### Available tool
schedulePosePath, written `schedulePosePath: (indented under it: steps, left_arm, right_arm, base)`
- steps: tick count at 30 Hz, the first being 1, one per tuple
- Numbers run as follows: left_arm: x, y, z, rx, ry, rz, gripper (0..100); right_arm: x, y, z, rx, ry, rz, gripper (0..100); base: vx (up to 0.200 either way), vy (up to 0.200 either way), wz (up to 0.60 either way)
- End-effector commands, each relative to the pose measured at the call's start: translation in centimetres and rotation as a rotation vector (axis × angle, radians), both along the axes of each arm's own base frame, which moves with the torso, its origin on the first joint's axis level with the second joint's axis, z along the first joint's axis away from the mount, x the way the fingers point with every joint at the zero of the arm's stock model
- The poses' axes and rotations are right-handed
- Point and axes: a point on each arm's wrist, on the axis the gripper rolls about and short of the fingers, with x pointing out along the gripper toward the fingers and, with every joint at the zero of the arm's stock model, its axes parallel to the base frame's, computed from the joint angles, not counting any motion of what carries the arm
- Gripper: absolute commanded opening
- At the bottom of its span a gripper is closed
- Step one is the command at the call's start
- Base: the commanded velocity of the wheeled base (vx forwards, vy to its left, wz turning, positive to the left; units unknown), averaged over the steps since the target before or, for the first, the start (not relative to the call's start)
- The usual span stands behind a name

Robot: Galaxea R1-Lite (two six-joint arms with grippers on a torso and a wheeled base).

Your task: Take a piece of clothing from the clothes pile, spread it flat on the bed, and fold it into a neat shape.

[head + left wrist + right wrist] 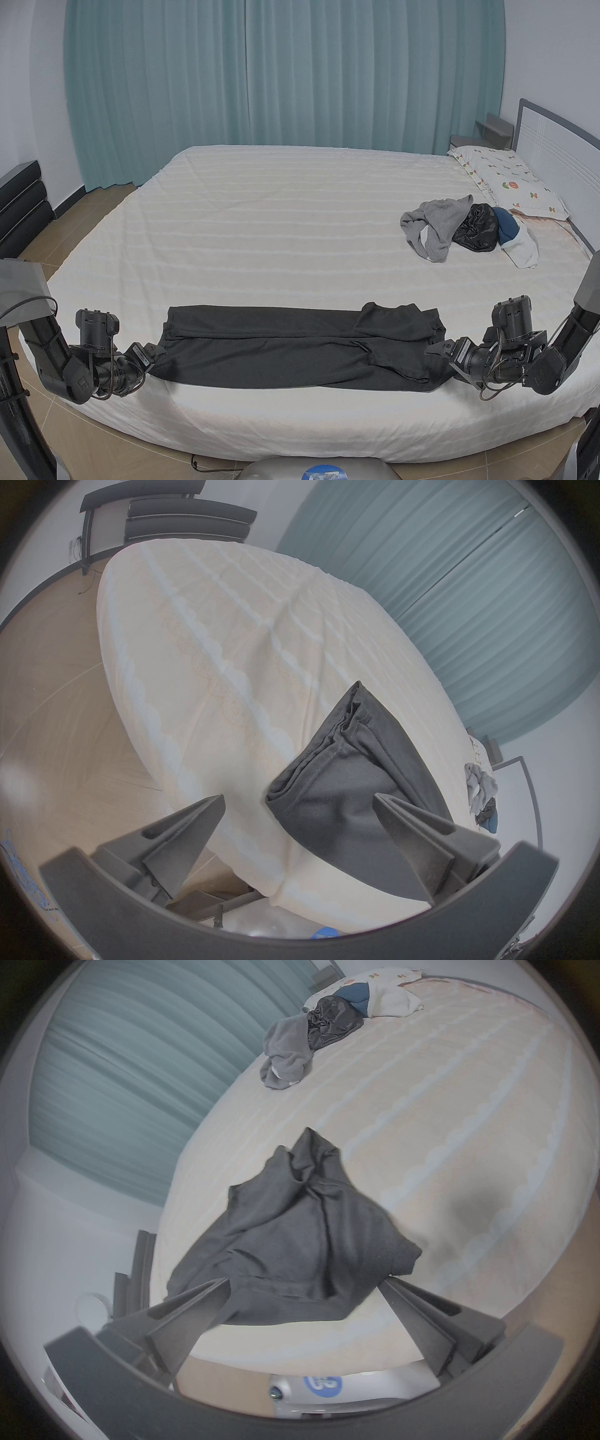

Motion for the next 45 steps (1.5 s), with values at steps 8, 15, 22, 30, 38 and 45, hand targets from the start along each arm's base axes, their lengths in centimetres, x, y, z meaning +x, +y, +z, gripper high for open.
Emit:
schedulePosePath:
  steps: [8, 15, 22, 30, 38, 45]
  left_arm:
    - [0.3, 1.1, 1.7, -0.071, -0.073, 0.026, 100]
    - [0.3, 1.1, 1.7, -0.072, -0.071, 0.027, 100]
    - [0.3, 1.1, 1.7, -0.072, -0.070, 0.026, 100]
    - [0.3, 1.0, 1.6, -0.071, -0.068, 0.023, 100]
    - [0.3, 0.9, 1.5, -0.073, -0.065, 0.022, 100]
    - [0.3, 0.9, 1.5, -0.072, -0.062, 0.021, 100]
  right_arm:
    - [1.5, 1.6, 0.2, 0.055, -0.028, -0.016, 100]
    - [1.1, 0.8, 3.9, 0.083, -0.120, -0.019, 100]
    - [1.0, 0.9, 4.9, 0.091, -0.156, -0.014, 100]
    - [0.9, 1.0, 5.0, 0.090, -0.161, -0.014, 100]
    - [1.8, 2.1, 0.5, 0.060, -0.020, 0.017, 100]
    - [2.6, 2.4, -2.2, 0.052, 0.018, 0.020, 100]
  base:
    - [0.000, 0.000, 0.00]
    - [0.000, 0.000, 0.00]
    - [0.000, 0.000, 0.00]
    - [0.000, 0.000, 0.00]
    - [0.000, 0.000, 0.00]
    - [0.000, 0.000, 0.00]
